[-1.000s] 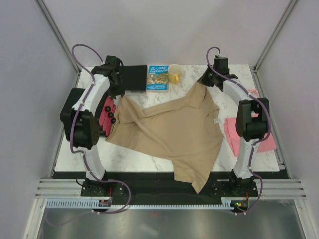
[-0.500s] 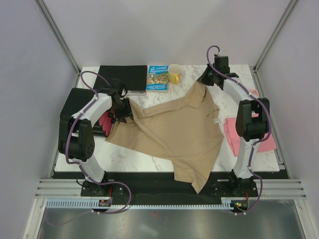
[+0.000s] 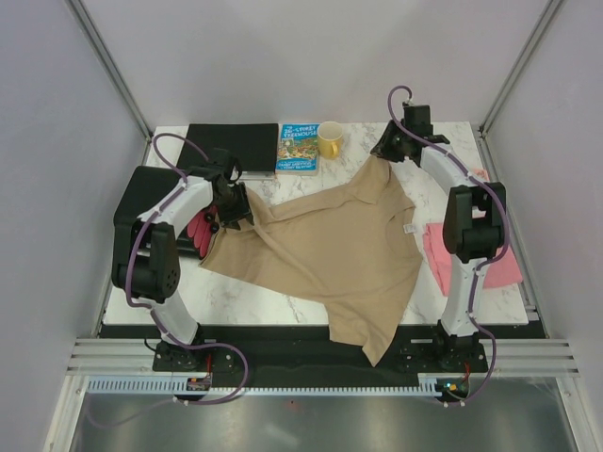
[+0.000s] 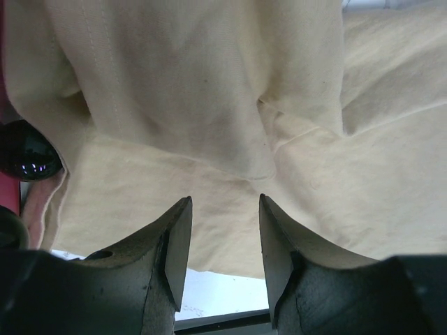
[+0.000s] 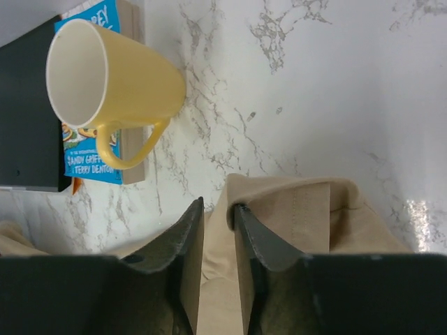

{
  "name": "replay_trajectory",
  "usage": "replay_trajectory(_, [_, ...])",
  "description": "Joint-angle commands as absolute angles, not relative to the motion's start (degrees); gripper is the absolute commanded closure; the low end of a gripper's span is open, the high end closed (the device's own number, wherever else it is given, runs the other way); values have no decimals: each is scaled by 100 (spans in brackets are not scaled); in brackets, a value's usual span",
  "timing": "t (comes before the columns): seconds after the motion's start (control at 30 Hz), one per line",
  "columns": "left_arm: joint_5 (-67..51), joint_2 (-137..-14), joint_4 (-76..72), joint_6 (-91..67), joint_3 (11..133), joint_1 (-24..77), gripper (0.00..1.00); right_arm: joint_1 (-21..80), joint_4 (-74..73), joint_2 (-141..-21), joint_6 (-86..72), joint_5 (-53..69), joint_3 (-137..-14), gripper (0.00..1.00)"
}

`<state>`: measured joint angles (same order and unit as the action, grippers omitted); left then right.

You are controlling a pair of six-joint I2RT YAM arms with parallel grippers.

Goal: Fold and stack the t-shirts

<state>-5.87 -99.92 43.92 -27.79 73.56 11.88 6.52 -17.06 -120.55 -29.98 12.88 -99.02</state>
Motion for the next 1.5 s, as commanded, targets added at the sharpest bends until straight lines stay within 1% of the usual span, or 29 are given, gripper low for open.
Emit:
replay_trajectory(0.0, [-431, -9905, 4280, -2725, 7664, 1195, 50, 580, -2135, -12129, -2620, 906, -10406, 59])
replay_trajectory(0.03, [-413, -9888, 4315, -2716, 7664, 1195, 50, 580, -2188, -12068, -2550, 801, -10398, 55])
replay_trajectory(0.2, [-316, -9704, 4412, -2751, 7506, 1195, 50, 563, -2443, -11453, -1970, 606, -10143, 53])
replay_trajectory(0.33, [-273, -9580, 4465, -2725, 7497, 1195, 50, 764, -2847, -11128, -1486, 677, -9871, 55])
replay_trajectory(0.4, [-272, -9545, 4508, -2707, 7541, 1195, 50, 896, -2883, -10899, -1354, 642, -9458, 56])
replay_trajectory(0.47, [-290, -9545, 4526, -2681, 7576, 1195, 50, 1133, -2883, -10837, -1222, 502, -9108, 55])
replay_trajectory(0.63, [-255, -9501, 4684, -2619, 7611, 1195, 50, 1344, -3005, -11179, -1020, 545, -8965, 54])
replay_trajectory(0.87, [-150, -9264, 4781, -2593, 7445, 1195, 49, 1450, -3252, -11575, -800, 141, -9158, 51])
replay_trajectory(0.97, [-141, -9150, 4772, -2602, 7313, 1195, 49, 1468, -3278, -11672, -782, 35, -9245, 47])
replay_trajectory(1.2, [-123, -8948, 4799, -2575, 7075, 1195, 49, 1512, -3410, -11900, -712, 44, -9422, 47])
replay_trajectory(1.47, [-123, -8921, 4834, -2523, 7093, 1187, 49, 1573, -3410, -12155, -694, 149, -9492, 47])
